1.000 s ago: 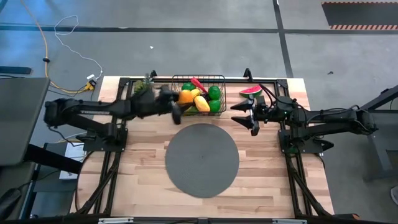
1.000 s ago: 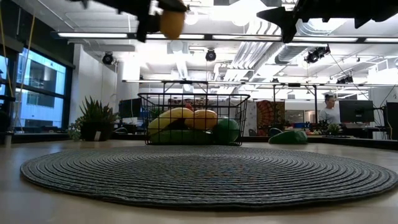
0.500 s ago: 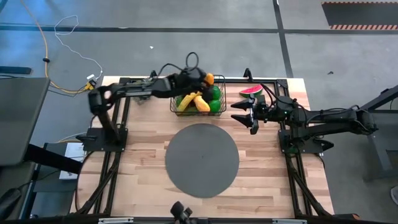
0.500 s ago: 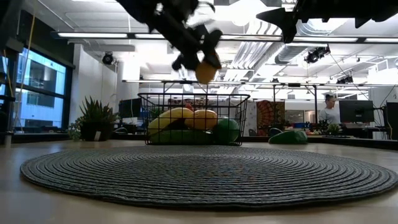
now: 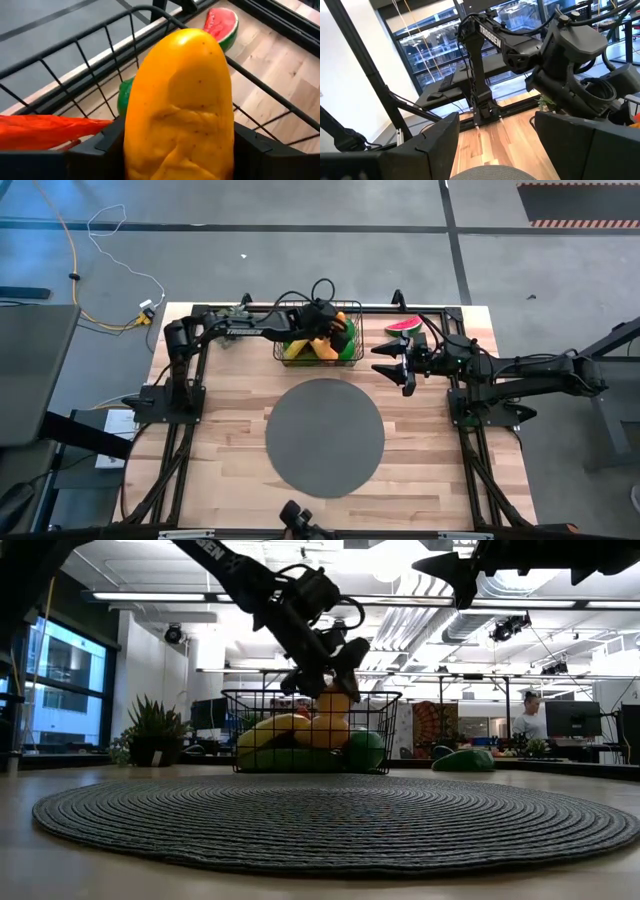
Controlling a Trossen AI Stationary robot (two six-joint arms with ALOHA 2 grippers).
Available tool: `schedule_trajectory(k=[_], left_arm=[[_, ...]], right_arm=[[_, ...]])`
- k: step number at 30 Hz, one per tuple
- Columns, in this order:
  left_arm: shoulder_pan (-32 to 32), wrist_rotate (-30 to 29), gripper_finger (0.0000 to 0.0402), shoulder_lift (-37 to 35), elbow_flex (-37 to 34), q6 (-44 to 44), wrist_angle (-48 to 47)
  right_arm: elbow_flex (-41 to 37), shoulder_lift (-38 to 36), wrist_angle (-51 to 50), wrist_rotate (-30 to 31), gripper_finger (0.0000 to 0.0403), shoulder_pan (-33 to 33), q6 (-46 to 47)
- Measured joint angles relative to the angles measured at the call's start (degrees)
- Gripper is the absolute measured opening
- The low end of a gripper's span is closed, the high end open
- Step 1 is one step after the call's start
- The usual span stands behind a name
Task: Build produce basket
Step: Put the yellow mango into the black wire basket, then put the green watermelon into the black wire basket
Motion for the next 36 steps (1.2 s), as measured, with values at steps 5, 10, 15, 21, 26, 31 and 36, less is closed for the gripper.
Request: schedule_trajectory(k=[5, 10, 15, 21, 26, 31, 36], left_arm=[[0.0, -2.72, 0.0229, -0.02, 0.0, 1.81, 1.34], [0.06, -3.08, 0.026, -0.02, 0.0, 3.89, 1.32], [0.72, -3.19, 0.0292, -0.02, 0.0, 3.4, 1.13], [1.83, -2.83, 0.0312, -0.5, -0.06, 4.23, -0.19], [3.68, -1.01, 0.0314, -5.53, 0.5, 6.8, -0.94], [5.4, -0.93, 0.0314, -14.83, 0.61, 7.55, -1.02], [5.12, 0.81, 0.031, -26.34, -2.16, 5.1, 1.51]], right_arm=[[0.0, 0.0, 0.0, 0.02, 0.0243, 0.0, 0.0], [0.0, 0.0, -0.02, 0.02, 0.0243, 0.0, 0.1], [0.0, 0.0, -0.02, 0.02, 0.0243, 0.0, 0.02], [0.0, 0.0, -0.02, 0.02, 0.0243, 0.0, 0.2], [0.0, 0.0, -0.01, 0.02, 0.0243, -0.01, 0.2], [0.0, 0.0, 0.24, 0.02, 0.0243, -0.02, 0.21], [0.0, 0.0, 0.42, 0.04, 0.0243, 0.0, -0.03]])
